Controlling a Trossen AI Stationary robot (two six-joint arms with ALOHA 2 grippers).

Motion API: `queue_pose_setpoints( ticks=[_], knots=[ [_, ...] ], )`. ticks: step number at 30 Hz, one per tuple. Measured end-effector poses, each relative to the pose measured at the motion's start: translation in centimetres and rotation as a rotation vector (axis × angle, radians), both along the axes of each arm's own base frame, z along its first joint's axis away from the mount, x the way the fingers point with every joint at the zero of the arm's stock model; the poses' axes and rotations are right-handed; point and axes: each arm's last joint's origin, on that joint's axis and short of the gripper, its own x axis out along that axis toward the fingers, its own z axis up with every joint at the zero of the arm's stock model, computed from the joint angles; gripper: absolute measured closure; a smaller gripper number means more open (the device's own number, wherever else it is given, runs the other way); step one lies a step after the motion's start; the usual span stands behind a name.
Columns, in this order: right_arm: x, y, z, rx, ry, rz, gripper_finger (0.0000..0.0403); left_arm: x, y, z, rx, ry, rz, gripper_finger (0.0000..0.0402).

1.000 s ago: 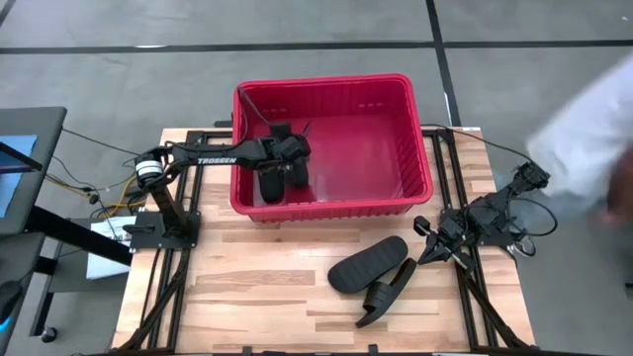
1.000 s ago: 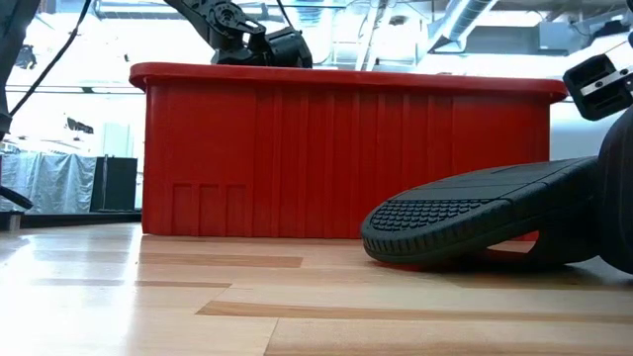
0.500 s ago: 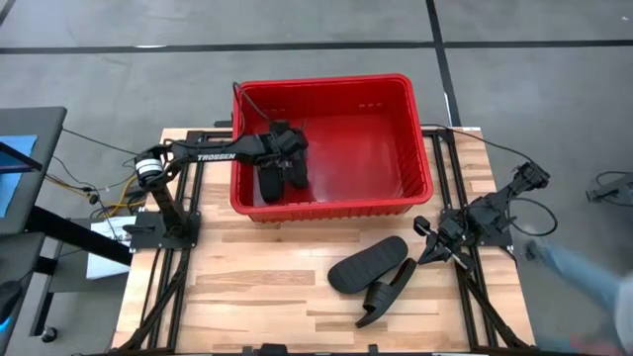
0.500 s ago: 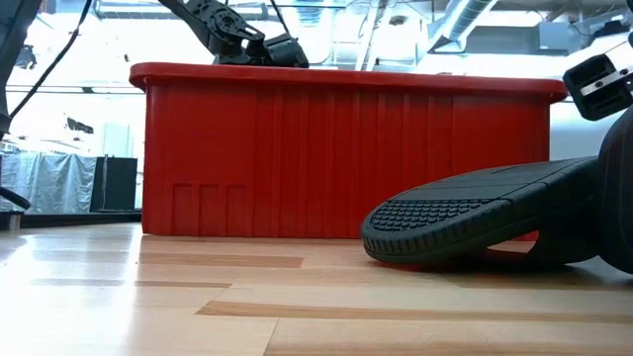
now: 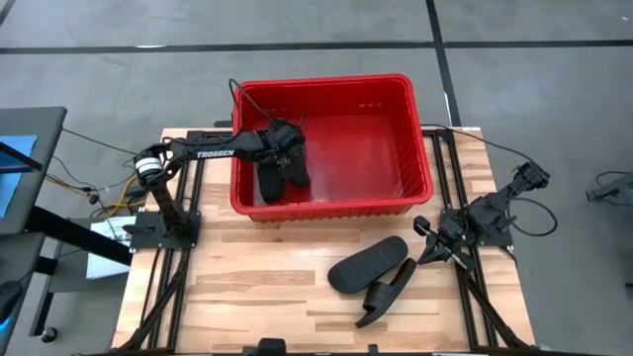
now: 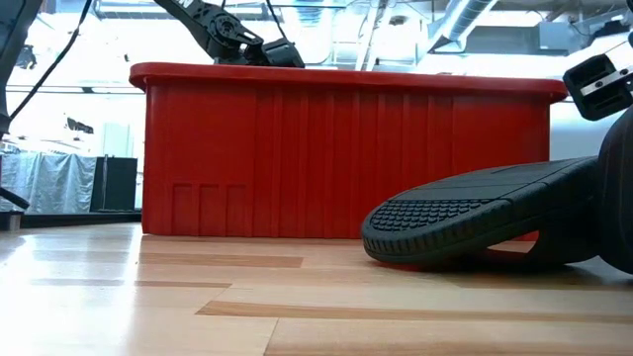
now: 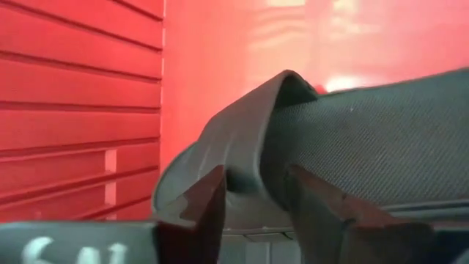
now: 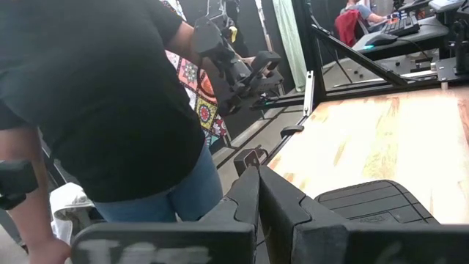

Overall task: Pick and place slides into bin
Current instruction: Adjust the black slides in the red bin

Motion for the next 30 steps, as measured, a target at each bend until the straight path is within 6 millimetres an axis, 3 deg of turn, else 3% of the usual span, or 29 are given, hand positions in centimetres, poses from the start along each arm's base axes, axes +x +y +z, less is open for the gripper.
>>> queue_pose_setpoints(
  ticks=[7,30],
  knots=[
    [0.0,0.0,0.0,0.000,0.000,0.000,0.0403,0.0,0.0,0.0,-0.002,0.015,-0.036,0.0388],
    [0.0,0.0,0.0,0.000,0.000,0.000,0.0403,1.2,-0.7,0.6,0.059,-0.067,-0.067,0.0401]
  ],
)
